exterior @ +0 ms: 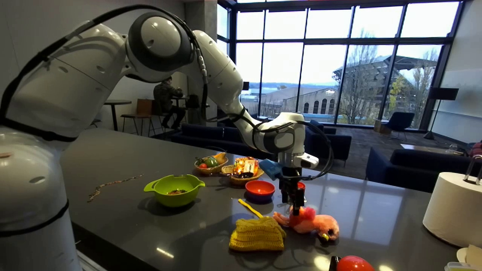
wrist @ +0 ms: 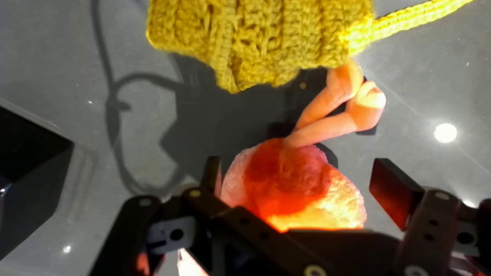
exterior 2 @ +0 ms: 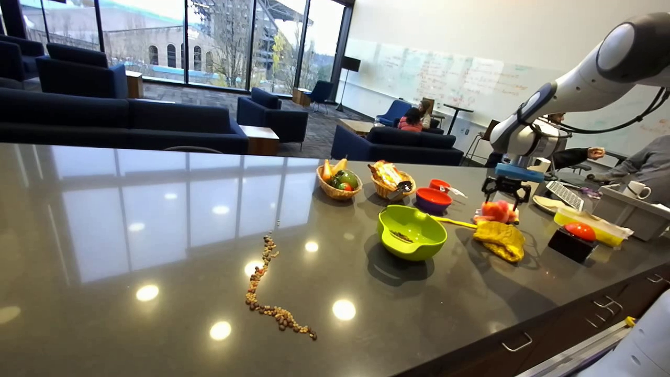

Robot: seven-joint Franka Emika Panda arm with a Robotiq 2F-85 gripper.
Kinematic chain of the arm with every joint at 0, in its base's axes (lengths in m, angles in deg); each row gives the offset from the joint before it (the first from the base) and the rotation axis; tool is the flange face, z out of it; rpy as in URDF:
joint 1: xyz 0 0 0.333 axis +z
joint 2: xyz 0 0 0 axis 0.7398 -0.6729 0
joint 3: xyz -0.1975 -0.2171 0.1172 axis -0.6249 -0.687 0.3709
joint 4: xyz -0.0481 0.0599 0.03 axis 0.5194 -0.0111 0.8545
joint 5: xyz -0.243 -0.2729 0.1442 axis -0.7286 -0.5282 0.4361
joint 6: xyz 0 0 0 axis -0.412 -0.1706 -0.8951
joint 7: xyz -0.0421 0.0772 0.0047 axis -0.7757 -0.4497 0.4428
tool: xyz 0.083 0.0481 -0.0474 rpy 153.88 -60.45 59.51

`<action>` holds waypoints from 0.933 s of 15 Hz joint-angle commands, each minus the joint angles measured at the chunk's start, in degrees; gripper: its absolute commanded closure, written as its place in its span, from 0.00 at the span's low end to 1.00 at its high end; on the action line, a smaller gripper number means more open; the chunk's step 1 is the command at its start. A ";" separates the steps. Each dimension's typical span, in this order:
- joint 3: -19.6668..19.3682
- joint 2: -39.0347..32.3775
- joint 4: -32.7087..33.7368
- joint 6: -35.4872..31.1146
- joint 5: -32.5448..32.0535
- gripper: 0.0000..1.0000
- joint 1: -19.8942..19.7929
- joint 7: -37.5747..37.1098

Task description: Put the flamingo in the orange bowl

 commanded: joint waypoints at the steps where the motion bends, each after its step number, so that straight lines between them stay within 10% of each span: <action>1: 0.78 -2.64 3.61 -0.64 1.46 0.00 -1.24 0.92; 10: 0.55 -7.47 7.28 -0.05 0.91 0.00 -1.43 0.61; 11: 0.52 -7.81 7.35 -0.13 0.95 0.25 -1.52 0.56; 14: 0.54 -8.13 7.30 -0.26 0.98 0.41 -1.73 0.73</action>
